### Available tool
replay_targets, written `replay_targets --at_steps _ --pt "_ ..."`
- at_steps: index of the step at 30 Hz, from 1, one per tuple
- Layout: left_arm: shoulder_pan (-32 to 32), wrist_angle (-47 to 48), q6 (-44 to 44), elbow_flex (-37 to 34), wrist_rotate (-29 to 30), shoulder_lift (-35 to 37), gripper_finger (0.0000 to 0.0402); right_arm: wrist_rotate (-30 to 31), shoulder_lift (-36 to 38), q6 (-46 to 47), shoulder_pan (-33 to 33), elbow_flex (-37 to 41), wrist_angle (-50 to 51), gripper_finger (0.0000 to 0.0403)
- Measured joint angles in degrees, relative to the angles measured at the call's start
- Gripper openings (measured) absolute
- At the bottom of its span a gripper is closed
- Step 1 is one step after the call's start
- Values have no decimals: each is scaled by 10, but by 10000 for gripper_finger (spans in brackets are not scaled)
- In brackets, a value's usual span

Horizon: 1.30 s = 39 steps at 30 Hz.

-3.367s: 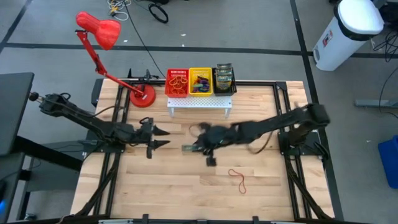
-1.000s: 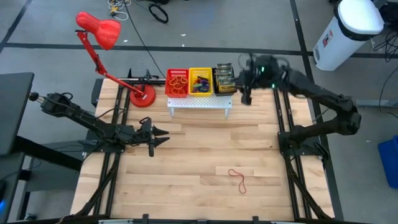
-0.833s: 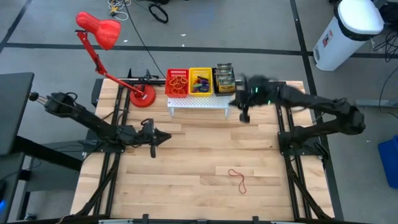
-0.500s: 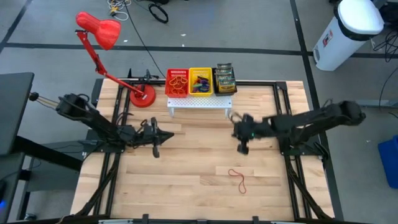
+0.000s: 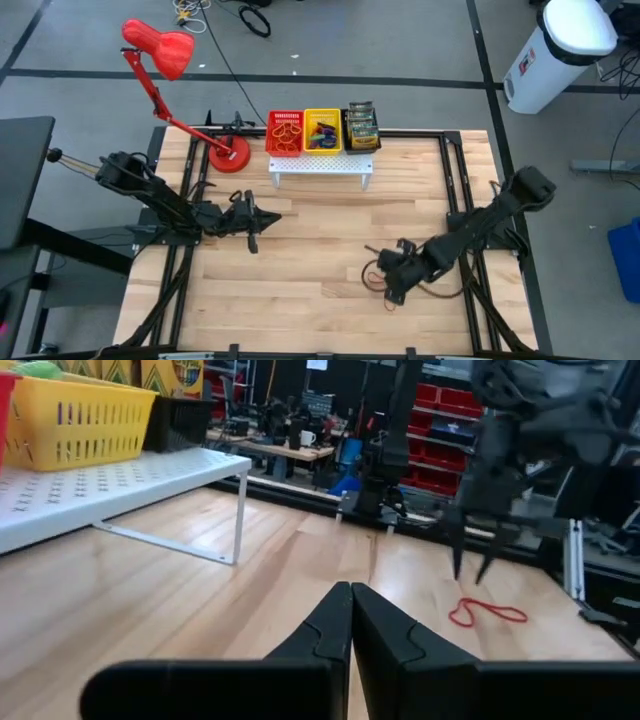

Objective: Pick & Place Office Desk Supplies
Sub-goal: Put the red rubber band into the red bin on the shelf

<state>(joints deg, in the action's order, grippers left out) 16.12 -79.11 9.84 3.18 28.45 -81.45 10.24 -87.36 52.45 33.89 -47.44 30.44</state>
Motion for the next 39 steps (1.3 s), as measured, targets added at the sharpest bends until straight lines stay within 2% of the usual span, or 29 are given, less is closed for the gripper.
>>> replay_targets --at_steps 8,15,18,23,27,32,39 --pt "-5 -1 -32 7 1 0 18 -10 -90 23 17 -53 32 123" --pt "-5 12 -34 8 0 0 18 -26 -124 17 17 -62 36 118" --pt "-5 17 -27 8 0 0 18 -19 -125 14 17 -61 37 93" --pt "-20 16 52 8 -2 0 18 -5 -123 -8 17 -62 44 12" --pt "-34 25 71 11 -17 0 21 40 -127 -51 10 -91 89 19" --pt "-43 114 71 64 -76 -3 45 111 -126 -143 -26 -126 91 7" --pt "-42 305 30 192 -115 -52 107 171 -126 -304 -105 -130 -43 5"
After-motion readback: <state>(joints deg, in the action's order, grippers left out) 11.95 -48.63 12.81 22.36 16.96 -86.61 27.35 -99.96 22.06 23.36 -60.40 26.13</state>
